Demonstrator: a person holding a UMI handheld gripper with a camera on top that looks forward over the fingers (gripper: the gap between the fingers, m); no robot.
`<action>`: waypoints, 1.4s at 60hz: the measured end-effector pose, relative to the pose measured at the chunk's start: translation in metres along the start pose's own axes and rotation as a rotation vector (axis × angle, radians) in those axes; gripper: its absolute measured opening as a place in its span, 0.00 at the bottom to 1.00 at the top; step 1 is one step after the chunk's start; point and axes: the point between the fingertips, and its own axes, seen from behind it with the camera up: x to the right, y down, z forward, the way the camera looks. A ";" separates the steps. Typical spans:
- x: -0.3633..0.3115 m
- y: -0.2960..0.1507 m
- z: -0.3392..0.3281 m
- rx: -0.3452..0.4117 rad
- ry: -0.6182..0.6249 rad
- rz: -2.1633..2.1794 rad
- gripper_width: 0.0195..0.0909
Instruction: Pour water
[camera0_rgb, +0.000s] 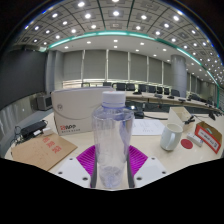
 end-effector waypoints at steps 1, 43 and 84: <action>0.001 -0.001 -0.002 -0.002 -0.002 -0.001 0.31; 0.033 -0.138 0.013 -0.005 -0.342 0.873 0.17; 0.132 -0.124 0.089 -0.145 -0.497 2.000 0.17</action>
